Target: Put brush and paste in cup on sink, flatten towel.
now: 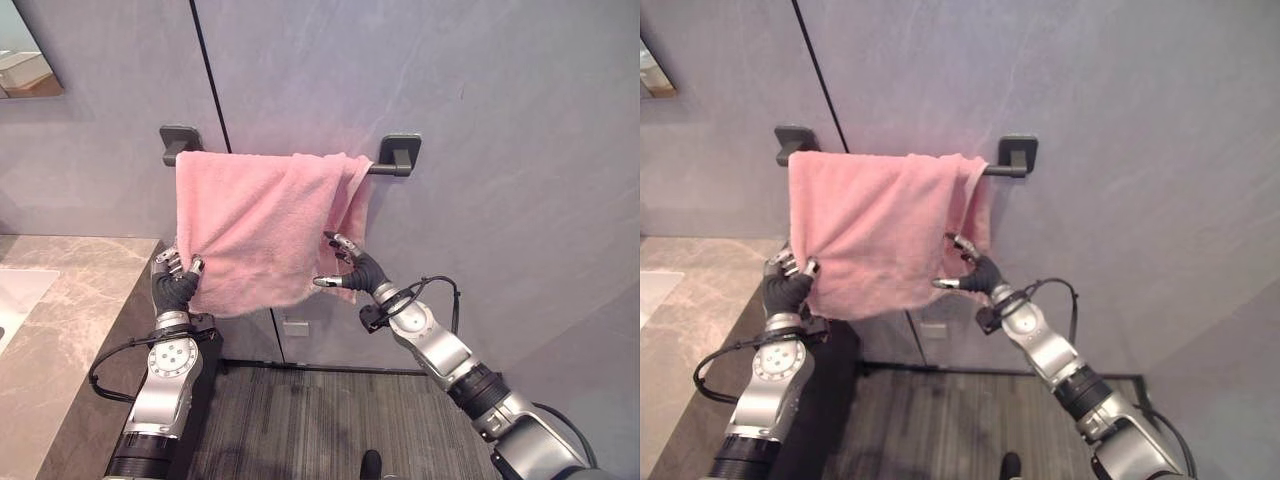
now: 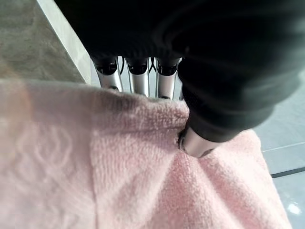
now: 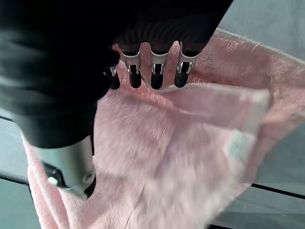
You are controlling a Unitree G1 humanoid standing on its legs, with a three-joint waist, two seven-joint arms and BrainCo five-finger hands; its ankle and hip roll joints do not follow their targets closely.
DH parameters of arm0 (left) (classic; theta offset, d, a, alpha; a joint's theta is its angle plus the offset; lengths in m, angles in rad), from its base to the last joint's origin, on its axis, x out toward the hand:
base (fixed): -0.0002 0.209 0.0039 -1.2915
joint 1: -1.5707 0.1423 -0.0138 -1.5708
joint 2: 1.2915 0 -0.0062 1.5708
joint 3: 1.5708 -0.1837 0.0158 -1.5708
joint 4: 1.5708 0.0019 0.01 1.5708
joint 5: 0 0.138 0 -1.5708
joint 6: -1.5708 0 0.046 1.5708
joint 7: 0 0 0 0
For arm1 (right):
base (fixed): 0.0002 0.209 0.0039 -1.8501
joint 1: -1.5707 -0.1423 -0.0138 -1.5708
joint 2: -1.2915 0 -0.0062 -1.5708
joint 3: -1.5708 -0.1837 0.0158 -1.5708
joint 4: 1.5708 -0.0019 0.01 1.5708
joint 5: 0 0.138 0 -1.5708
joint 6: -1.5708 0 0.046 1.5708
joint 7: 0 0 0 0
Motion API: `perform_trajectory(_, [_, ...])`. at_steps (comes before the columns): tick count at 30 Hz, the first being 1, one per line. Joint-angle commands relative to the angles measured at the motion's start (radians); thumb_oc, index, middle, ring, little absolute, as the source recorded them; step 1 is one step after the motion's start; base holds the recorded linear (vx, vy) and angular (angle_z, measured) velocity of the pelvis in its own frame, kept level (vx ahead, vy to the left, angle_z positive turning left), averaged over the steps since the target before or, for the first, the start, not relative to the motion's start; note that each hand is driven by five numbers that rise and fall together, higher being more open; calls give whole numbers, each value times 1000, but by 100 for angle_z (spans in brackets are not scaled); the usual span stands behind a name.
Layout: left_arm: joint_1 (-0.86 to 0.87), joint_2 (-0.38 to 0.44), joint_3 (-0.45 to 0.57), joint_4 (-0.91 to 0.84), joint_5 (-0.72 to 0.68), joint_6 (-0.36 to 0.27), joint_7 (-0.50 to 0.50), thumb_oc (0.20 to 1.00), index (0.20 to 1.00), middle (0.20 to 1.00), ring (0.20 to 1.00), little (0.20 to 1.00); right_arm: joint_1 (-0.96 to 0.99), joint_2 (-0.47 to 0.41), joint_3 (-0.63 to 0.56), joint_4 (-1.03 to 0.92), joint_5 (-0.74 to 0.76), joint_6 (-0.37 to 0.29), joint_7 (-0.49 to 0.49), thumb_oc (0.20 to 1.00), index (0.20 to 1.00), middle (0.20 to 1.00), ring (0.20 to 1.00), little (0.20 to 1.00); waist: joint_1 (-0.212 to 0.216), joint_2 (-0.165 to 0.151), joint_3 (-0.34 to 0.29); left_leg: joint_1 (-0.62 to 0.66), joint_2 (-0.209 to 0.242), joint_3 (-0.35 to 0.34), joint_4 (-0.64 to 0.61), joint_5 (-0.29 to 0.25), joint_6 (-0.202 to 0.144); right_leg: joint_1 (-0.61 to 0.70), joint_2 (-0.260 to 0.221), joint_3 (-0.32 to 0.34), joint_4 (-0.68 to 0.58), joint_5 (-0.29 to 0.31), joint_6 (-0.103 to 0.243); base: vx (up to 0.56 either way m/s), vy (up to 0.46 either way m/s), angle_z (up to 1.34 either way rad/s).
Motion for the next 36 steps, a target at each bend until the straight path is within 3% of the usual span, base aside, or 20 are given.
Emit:
perform_trajectory(1, [-20, 95, 19, 5, -10, -34, 6, 200, 200, 200, 200, 200, -52, 54, -27, 33, 72, -29, 27, 1000, 1000, 1000, 1000, 1000, 14, -77, -20, -2, -22, -39, 1, -18, 12, 56, -99, 59, -2, -41, 101, 0, 0, 0])
perform_trajectory(12, [-16, 95, 5, 25, -27, -36, -11, 200, 200, 200, 200, 200, -99, 34, -64, 40, 71, -40, -5, 1000, 1000, 1000, 1000, 1000, 16, -78, -26, -1, -24, -40, 1, -20, 14, 56, -99, 62, -2, -42, 101, 0, 0, 0])
perform_trajectory(21, [-11, 108, 20, 33, -19, -22, -24, 200, 200, 200, 200, 200, -88, -7, -78, 97, 17, 15, -2, 1000, 1000, 1000, 1000, 1000, 11, -83, -23, -4, -21, -38, 1, -23, 13, 47, -97, 66, -2, -41, 101, 0, 0, 0])
perform_trajectory(36, [-4, 106, 4, 32, -22, -26, -47, 200, 200, 200, 200, 200, -134, 48, -62, 263, 22, 31, -7, 1000, 1000, 1000, 1000, 1000, 16, -76, -24, -3, -25, -42, 1, -25, 14, 53, -97, 65, -2, -45, 101, 0, 0, 0])
